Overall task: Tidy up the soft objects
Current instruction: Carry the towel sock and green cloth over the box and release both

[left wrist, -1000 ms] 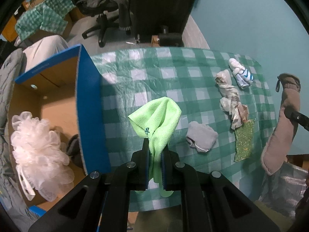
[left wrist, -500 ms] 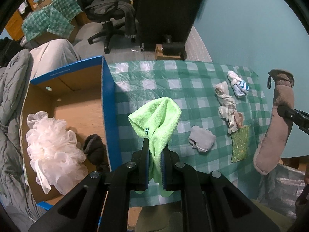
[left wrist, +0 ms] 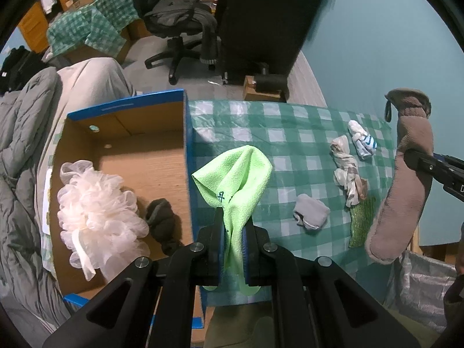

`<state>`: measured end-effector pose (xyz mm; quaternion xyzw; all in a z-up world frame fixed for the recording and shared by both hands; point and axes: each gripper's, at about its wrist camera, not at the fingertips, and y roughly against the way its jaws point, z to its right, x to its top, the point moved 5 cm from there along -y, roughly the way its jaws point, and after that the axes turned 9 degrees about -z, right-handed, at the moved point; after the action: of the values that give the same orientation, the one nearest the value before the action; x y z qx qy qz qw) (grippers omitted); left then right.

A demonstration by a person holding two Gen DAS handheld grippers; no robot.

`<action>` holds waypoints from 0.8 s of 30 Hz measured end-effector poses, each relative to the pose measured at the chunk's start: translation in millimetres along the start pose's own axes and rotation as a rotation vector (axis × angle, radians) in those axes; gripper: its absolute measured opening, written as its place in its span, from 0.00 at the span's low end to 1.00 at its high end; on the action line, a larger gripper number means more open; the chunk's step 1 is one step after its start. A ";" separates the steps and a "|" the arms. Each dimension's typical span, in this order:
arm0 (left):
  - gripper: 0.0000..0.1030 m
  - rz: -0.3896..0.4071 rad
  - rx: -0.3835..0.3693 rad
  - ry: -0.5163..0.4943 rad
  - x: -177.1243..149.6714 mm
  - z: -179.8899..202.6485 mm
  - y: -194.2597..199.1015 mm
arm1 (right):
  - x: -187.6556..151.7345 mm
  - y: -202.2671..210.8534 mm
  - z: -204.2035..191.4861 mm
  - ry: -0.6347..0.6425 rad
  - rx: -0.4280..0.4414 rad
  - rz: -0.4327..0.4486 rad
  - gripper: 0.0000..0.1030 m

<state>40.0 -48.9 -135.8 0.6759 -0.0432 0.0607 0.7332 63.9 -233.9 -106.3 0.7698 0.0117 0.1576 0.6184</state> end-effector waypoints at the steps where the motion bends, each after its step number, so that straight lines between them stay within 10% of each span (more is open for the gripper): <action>1: 0.09 0.002 0.001 0.005 -0.2 -2.0 1.1 | 2.4 -0.3 -4.5 0.010 0.004 0.001 0.21; 24: 0.09 0.022 0.043 0.197 -19.3 -83.9 14.5 | 62.1 -23.2 -122.4 0.271 0.126 -0.013 0.21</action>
<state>17.2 35.2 -131.2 0.6816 0.0230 0.1355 0.7187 95.6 -99.1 -91.6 0.7786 0.1101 0.2550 0.5627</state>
